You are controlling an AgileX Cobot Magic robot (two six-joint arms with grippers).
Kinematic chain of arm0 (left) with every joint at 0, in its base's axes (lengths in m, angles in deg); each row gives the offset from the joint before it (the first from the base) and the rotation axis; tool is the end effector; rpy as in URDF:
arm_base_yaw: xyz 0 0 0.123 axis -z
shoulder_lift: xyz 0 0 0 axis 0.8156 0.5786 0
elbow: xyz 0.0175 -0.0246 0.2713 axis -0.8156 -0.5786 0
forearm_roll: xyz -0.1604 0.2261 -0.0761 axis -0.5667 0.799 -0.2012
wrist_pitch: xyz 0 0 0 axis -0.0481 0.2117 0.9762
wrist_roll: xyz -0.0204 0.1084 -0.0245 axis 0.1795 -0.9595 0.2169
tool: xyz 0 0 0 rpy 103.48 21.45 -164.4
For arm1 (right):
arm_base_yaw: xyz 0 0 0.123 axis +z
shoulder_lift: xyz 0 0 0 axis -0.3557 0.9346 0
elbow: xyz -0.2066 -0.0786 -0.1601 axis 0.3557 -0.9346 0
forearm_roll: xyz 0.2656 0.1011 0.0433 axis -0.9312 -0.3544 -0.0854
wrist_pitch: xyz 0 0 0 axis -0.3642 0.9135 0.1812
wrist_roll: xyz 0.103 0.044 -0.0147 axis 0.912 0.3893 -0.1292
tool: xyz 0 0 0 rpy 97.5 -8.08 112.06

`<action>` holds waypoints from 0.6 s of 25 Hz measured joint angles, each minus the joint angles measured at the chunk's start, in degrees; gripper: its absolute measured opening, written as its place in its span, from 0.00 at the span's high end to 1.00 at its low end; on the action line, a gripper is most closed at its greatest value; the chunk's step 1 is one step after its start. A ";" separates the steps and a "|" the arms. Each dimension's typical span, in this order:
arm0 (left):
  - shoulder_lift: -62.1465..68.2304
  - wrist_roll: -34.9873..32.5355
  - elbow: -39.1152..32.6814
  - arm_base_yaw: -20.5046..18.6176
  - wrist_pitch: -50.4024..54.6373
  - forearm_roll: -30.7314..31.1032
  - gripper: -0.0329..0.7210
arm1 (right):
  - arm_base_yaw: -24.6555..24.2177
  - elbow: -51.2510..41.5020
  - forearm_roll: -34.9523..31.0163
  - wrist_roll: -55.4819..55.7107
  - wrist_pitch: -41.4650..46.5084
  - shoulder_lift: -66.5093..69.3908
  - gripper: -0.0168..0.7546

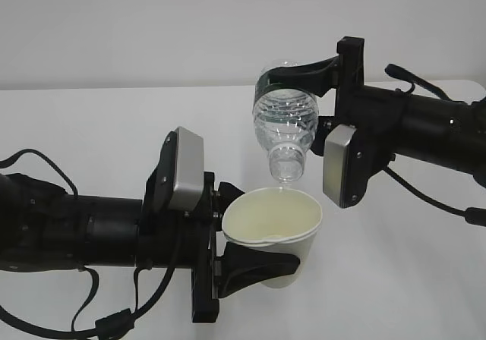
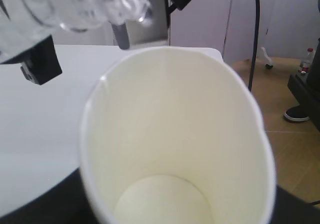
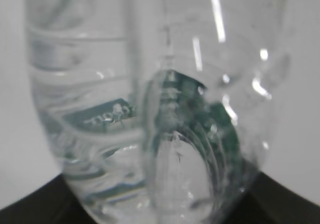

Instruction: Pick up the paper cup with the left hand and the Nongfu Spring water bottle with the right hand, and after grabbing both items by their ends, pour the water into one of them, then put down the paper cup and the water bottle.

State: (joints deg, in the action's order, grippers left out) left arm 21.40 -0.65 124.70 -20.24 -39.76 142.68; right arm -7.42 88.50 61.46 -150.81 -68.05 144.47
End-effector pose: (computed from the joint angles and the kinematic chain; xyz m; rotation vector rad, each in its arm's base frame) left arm 0.2284 -0.2601 0.0902 1.2836 1.3931 -1.0471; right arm 0.3408 0.1557 0.1574 -1.6374 0.4977 -0.5102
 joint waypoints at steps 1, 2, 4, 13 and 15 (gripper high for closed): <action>0.00 0.00 0.00 0.00 0.00 0.00 0.40 | 0.00 0.00 0.00 -0.01 -0.10 0.00 0.40; 0.00 0.00 0.00 0.00 0.00 0.00 0.40 | 0.00 0.00 0.00 -0.13 -0.10 0.00 0.40; 0.00 0.00 0.00 0.00 0.00 0.00 0.40 | 0.00 0.00 0.00 -0.37 -0.41 0.00 0.40; 0.00 0.00 0.00 0.00 0.00 0.00 0.40 | 0.00 0.00 0.00 -1.36 -2.44 0.00 0.40; 0.00 0.00 0.00 0.00 0.00 0.00 0.40 | 0.00 0.00 0.00 -1.36 -2.55 0.00 0.40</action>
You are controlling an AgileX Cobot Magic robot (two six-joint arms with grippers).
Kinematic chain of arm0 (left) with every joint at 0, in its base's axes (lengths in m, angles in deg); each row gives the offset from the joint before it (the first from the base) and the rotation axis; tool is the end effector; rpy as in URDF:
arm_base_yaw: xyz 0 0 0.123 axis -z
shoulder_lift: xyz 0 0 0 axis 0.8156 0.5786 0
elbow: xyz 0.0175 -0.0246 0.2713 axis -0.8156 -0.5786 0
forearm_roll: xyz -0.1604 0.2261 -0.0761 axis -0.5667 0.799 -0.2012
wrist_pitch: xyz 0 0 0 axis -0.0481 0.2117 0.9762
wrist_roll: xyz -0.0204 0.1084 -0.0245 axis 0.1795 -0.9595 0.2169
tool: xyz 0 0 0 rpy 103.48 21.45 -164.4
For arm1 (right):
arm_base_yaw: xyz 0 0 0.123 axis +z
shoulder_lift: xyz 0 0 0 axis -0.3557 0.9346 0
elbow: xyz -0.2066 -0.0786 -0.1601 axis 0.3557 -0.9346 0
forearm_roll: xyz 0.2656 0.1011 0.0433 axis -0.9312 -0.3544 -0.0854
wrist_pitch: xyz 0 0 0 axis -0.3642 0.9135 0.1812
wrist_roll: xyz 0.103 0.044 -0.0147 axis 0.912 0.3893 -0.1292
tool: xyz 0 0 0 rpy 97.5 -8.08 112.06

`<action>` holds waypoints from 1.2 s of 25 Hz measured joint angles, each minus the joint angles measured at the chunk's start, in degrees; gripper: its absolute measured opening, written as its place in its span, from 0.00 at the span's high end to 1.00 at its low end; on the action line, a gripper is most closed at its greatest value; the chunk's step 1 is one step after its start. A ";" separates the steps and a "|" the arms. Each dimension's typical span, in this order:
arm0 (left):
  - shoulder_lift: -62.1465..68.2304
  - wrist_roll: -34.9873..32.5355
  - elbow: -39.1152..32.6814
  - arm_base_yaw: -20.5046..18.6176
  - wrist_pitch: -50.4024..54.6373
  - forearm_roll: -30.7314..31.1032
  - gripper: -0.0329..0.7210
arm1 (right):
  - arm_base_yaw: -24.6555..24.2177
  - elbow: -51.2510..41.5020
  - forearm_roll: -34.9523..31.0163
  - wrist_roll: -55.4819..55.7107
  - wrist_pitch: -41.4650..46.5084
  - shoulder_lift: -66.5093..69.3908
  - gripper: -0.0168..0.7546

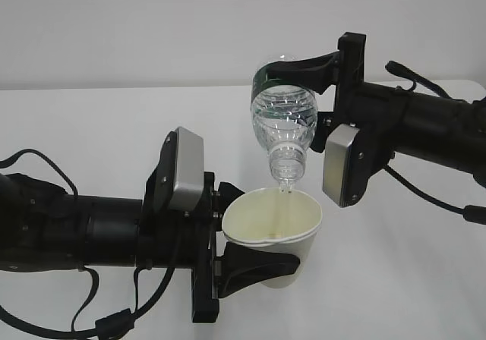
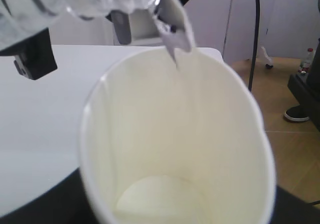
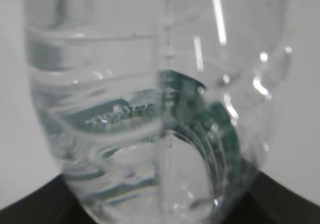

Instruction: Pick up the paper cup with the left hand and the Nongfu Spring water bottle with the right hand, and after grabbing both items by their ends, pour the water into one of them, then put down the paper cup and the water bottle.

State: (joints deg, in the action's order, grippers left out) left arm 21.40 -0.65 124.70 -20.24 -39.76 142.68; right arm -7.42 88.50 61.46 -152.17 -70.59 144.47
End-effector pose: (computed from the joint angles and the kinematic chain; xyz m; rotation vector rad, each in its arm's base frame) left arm 0.2284 -0.2601 0.0902 1.2836 1.3931 -1.0471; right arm 0.3390 0.1574 0.1618 -1.6103 0.4515 -0.5182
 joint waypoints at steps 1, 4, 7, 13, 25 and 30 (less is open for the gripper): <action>0.00 0.00 0.00 0.00 0.00 0.00 0.40 | 0.00 0.00 0.00 0.00 0.00 0.00 0.40; 0.00 0.00 0.00 0.00 0.00 0.00 0.40 | 0.00 0.00 0.00 0.00 -0.11 0.00 0.40; 0.00 0.00 0.00 0.00 0.00 0.00 0.40 | 0.00 0.00 0.00 -0.08 -0.19 0.00 0.40; 0.00 0.00 0.00 0.00 0.00 0.39 0.40 | 0.00 0.00 0.00 -0.42 -0.33 0.00 0.40; 0.00 0.00 0.00 0.00 0.00 1.30 0.40 | 0.00 0.00 0.00 -0.46 -0.35 0.00 0.40; 0.00 0.00 0.00 0.00 0.00 1.30 0.40 | 0.00 0.00 0.00 -0.46 -0.45 0.00 0.40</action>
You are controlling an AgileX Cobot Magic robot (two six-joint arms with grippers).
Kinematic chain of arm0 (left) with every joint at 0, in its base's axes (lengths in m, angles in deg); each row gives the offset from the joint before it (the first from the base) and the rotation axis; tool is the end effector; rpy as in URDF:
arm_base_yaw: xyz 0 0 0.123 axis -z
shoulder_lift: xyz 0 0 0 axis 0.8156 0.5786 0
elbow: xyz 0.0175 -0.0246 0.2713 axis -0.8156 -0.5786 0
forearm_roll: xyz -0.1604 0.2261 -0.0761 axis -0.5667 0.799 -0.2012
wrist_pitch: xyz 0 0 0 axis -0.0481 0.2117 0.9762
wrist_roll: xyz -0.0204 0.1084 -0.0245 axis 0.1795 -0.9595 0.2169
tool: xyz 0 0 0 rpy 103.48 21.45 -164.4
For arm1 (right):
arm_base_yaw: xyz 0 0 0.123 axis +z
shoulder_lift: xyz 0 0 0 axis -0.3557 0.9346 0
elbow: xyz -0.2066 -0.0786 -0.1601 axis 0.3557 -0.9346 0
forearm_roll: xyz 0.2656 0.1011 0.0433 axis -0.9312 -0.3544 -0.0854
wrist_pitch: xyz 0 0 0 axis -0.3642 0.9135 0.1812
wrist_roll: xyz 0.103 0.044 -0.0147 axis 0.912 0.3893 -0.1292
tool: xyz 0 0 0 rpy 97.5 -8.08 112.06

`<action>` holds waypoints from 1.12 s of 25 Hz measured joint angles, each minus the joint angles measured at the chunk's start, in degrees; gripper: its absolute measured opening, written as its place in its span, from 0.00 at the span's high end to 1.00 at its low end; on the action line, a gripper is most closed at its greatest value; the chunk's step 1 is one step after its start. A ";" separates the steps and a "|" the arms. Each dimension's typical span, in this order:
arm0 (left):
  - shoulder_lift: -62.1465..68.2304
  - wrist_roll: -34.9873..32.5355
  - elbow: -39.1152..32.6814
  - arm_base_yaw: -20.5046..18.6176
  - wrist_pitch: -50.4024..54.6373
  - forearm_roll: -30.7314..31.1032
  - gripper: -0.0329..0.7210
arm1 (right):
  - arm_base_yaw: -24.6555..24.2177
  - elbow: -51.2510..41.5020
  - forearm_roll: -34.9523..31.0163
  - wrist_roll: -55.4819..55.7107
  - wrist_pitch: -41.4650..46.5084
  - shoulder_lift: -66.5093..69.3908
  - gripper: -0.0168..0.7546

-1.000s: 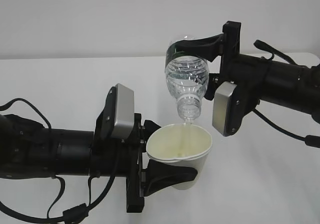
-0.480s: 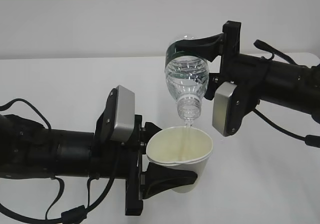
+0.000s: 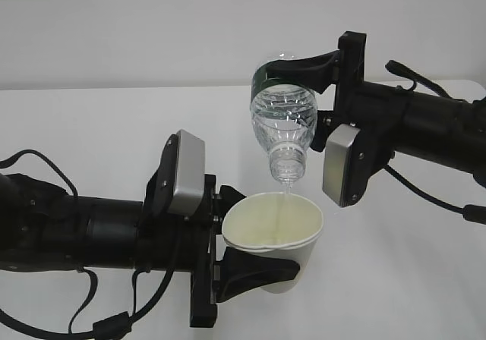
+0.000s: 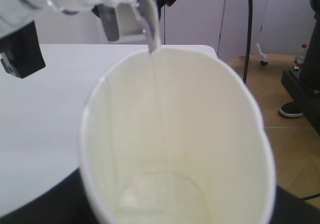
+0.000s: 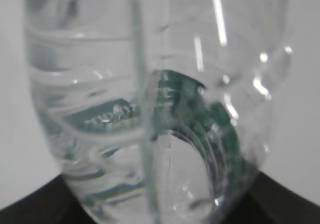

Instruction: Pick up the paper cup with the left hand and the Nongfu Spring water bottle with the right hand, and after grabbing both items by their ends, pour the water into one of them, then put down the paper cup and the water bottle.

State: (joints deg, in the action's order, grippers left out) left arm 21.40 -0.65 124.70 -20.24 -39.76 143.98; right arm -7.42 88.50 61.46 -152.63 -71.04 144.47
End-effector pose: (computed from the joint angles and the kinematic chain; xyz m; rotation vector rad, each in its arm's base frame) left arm 0.2262 -0.2601 0.0894 1.3080 1.3839 -1.0523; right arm 0.3387 0.1577 0.1626 -1.6066 0.4404 -0.5226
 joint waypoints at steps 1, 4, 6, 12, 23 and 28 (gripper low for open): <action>0.00 0.00 0.00 0.00 0.00 0.00 0.40 | 0.00 0.00 0.00 0.00 0.00 0.00 0.40; 0.00 0.00 0.00 0.00 0.00 0.00 0.40 | 0.00 0.00 0.00 -0.22 0.00 0.00 0.40; 0.00 0.00 0.00 0.00 0.00 0.00 0.40 | 0.00 0.00 0.00 -0.44 -0.11 0.00 0.40; 0.00 0.00 0.00 0.00 0.00 0.12 0.40 | 0.00 0.00 0.00 -0.56 -0.11 0.00 0.40; 0.00 0.00 0.00 0.00 0.00 0.45 0.40 | 0.00 0.00 0.00 -0.67 -0.50 0.00 0.40; 0.00 0.00 0.00 0.00 0.00 0.63 0.40 | 0.00 0.00 -0.12 -0.83 -1.75 0.00 0.40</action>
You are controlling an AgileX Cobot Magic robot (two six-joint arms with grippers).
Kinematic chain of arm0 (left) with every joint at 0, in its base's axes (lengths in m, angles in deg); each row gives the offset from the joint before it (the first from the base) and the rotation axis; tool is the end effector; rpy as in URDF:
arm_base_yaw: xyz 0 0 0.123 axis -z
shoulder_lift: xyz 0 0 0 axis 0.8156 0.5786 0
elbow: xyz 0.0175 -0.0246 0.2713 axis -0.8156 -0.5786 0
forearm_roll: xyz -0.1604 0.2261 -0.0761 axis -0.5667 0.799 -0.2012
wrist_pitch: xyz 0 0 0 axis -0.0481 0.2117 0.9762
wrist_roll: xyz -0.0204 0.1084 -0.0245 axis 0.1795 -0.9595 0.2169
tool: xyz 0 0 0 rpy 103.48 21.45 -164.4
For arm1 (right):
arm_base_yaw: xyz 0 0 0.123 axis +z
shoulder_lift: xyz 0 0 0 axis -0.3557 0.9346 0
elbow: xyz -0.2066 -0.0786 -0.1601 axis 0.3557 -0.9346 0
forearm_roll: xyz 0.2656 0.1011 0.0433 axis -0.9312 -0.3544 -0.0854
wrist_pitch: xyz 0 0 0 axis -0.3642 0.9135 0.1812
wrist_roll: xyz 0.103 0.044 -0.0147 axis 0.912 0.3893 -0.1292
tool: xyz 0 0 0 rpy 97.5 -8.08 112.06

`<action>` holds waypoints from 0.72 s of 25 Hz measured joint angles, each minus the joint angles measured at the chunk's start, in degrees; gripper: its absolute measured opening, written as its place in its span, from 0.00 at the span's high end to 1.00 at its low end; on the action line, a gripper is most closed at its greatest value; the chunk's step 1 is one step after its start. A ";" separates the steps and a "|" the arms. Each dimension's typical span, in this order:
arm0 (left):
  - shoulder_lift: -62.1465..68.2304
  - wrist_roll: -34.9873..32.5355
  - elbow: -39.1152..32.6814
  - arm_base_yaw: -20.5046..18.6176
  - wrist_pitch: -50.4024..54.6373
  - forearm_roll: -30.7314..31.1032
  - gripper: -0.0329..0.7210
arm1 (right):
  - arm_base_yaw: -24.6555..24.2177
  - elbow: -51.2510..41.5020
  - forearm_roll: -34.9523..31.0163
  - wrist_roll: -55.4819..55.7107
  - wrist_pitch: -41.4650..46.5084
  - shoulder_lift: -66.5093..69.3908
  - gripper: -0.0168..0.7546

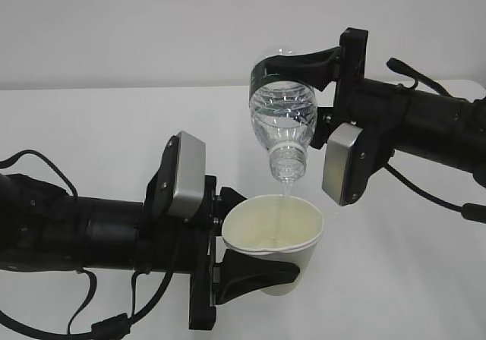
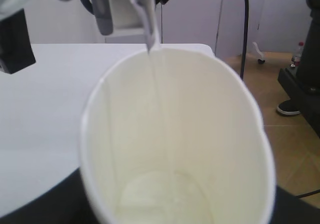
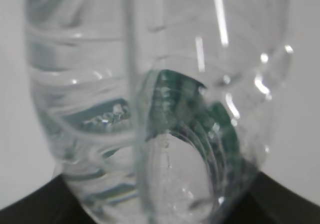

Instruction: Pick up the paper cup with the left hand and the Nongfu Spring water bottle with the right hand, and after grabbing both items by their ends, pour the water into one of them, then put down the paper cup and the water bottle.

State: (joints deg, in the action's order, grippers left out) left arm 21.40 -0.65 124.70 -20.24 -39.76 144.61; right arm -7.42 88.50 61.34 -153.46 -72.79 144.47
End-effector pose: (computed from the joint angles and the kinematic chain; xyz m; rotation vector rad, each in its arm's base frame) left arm 0.2252 -0.2600 0.0890 1.3199 1.3794 -1.0547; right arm 0.3376 0.1587 0.1657 -1.5853 0.4124 -0.5277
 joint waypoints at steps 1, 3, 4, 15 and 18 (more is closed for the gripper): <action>0.00 0.00 0.00 0.00 0.00 0.10 0.40 | 0.00 0.00 0.00 -0.07 0.00 0.00 0.40; 0.00 0.00 0.00 0.00 0.00 0.46 0.40 | 0.00 0.00 0.00 -0.07 -0.14 0.00 0.40; 0.00 0.00 0.00 0.00 0.00 0.86 0.40 | 0.00 0.00 0.00 -0.07 -0.14 0.00 0.40; 0.00 0.71 0.00 0.00 0.00 2.70 0.40 | 0.00 0.00 -0.10 -0.21 -0.87 0.00 0.40; 0.00 0.82 0.00 0.00 0.00 2.94 0.41 | 0.00 0.00 -0.10 -0.21 -1.00 0.00 0.40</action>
State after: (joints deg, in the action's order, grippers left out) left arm 21.40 0.17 124.70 -20.24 -39.76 147.55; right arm -7.42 88.50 61.24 -153.67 -73.79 144.47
